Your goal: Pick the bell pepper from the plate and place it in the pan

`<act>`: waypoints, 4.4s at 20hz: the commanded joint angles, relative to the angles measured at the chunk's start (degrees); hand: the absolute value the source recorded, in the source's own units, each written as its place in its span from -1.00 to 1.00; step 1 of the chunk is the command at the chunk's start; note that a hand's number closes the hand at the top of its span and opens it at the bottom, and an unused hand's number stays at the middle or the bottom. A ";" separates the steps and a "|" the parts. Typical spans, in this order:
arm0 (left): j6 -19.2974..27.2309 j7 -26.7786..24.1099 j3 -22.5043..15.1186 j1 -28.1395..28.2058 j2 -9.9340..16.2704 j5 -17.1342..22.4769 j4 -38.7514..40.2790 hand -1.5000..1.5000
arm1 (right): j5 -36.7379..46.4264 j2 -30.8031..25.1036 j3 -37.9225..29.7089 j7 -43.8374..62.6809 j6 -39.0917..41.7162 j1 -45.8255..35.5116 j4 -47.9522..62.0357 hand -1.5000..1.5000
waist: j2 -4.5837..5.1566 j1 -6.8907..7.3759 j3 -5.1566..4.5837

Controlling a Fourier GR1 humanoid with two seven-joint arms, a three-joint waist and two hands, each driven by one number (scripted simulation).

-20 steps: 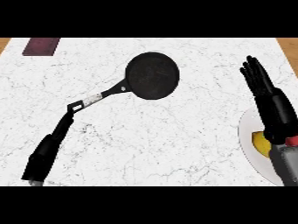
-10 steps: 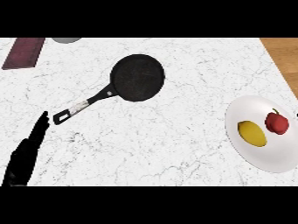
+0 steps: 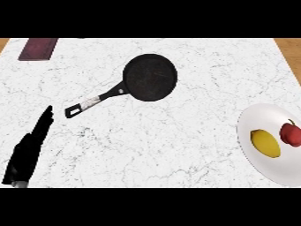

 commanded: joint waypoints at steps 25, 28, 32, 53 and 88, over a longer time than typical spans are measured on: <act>-0.98 8.98 -0.98 -2.30 -3.05 -5.63 -6.40 0.00 | -2.01 -22.89 14.57 52.65 36.74 -19.40 -4.07 -1.00 | 0.15 2.50 0.34; -1.71 6.52 0.76 -1.19 -3.41 -4.63 -5.50 0.00 | -2.66 -22.46 16.30 55.98 37.71 -21.77 -3.07 -1.00 | 0.12 2.38 0.29; -4.55 5.34 2.15 0.54 -2.02 -3.51 -5.76 0.00 | -2.42 -21.42 18.34 55.14 38.98 -27.25 4.25 -1.00 | 0.25 2.90 0.31; -6.33 5.13 4.32 0.99 -5.52 -7.83 -4.89 0.00 | 0.07 -15.18 18.86 50.48 44.31 -36.84 25.70 -1.00 | 0.18 2.25 0.34; -12.38 5.77 11.91 1.51 -10.74 -12.41 -4.91 0.00 | 15.64 3.93 19.83 43.42 30.68 -30.32 19.40 1.00 | -0.58 0.57 0.13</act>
